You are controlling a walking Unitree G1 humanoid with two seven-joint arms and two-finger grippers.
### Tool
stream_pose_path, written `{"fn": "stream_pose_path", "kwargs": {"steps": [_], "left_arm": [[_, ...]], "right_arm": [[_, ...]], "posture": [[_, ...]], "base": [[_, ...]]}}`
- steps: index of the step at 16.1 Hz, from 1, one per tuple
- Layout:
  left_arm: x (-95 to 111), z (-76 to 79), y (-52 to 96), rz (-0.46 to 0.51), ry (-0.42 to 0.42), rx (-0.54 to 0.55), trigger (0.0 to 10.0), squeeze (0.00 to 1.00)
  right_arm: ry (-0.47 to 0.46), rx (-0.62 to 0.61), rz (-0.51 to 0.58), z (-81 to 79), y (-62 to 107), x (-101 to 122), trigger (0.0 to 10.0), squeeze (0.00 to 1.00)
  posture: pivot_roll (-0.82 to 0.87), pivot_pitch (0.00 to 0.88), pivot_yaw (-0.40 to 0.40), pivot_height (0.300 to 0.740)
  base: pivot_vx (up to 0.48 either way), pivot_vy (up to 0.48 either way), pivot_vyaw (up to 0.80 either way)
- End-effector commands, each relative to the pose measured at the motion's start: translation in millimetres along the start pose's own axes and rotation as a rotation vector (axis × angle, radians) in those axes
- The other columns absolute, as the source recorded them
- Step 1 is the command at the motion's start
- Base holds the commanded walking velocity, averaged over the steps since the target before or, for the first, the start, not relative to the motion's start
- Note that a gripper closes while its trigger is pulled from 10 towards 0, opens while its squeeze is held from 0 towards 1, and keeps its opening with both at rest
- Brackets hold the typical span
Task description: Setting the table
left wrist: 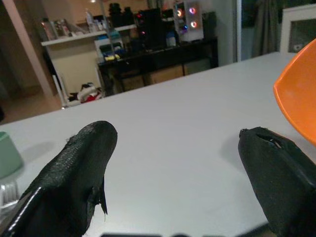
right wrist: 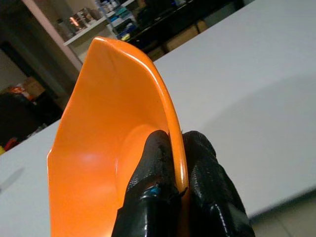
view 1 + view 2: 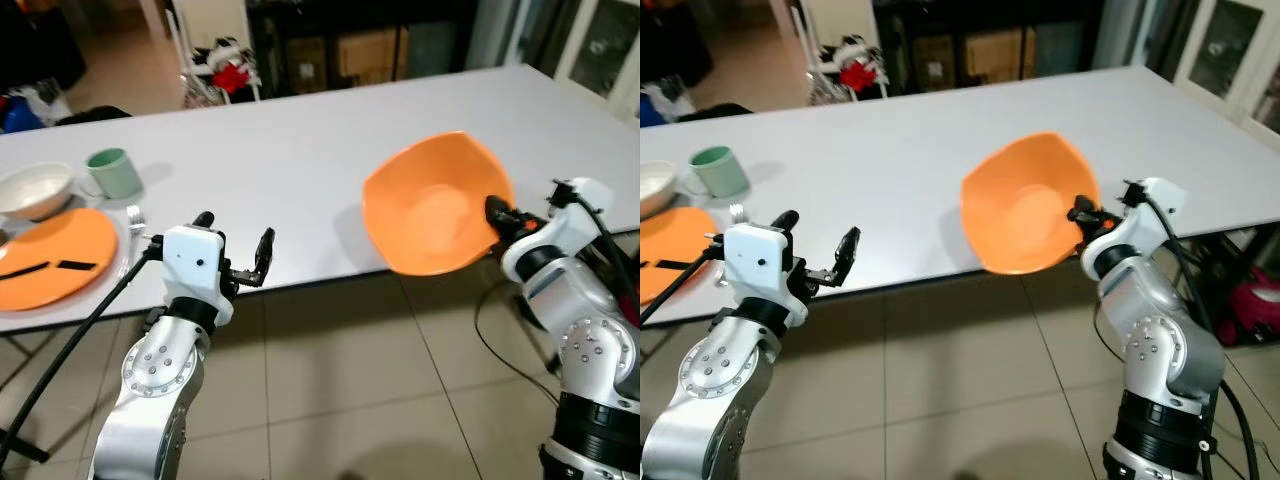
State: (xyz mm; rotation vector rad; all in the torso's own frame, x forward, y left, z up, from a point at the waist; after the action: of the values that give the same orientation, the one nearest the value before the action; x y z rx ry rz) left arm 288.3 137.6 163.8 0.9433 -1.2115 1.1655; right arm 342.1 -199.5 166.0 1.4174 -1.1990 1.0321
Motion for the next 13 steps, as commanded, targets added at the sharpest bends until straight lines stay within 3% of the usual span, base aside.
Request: {"fn": "stream_pose_path", "kwargs": {"steps": [1, 6, 10, 13], "left_arm": [[3.0, -8.0, 1.5, 0.009, -0.017, 0.027, 10.0, 0.0], [0.5, -8.9, 3.8, 0.006, -0.011, 0.041, 10.0, 0.0], [0.9, -11.6, 4.9, 0.004, -0.019, 0.041, 10.0, 0.0], [2.3, -11.9, 3.6, 0.005, -0.028, 0.035, 10.0, 0.0]], "right_arm": [[-0.002, 0.072, 0.026, -20.6, -3.6, 8.3, 10.0, 0.0], [-0.039, 0.099, -0.013, -25.2, -7.1, 2.7, 10.0, 0.0], [-0.12, 0.122, -0.124, -30.8, -20.4, -19.7, 10.0, 0.0], [-0.16, 0.121, -0.175, -33.1, -35.1, -23.0, 10.0, 0.0]], "posture": [[-0.15, 0.0, 0.052, 0.74], [-0.15, 0.0, 0.043, 0.74], [-0.14, 0.0, 0.046, 0.74], [-0.13, 0.0, 0.054, 0.74]], "base": [[0.326, 0.0, 0.0], [0.336, 0.0, 0.0], [0.356, 0.0, 0.0], [0.37, 0.0, 0.0]]}}
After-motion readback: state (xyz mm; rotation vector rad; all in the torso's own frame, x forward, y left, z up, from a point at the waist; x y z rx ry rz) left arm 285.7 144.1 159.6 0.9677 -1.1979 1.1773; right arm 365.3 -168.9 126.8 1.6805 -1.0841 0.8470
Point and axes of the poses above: a point about 5 cm out from each wrist's last joint towards the gripper, its own y axis pointing back from the gripper into the wrist, its own x axis along the axis of the wrist's last joint, z = x × y, the point moved 5 cm from there along -y, pointing out of the wrist towards the gripper, and after that the axes turned 15 degrees about y, right-handed, at the moved point
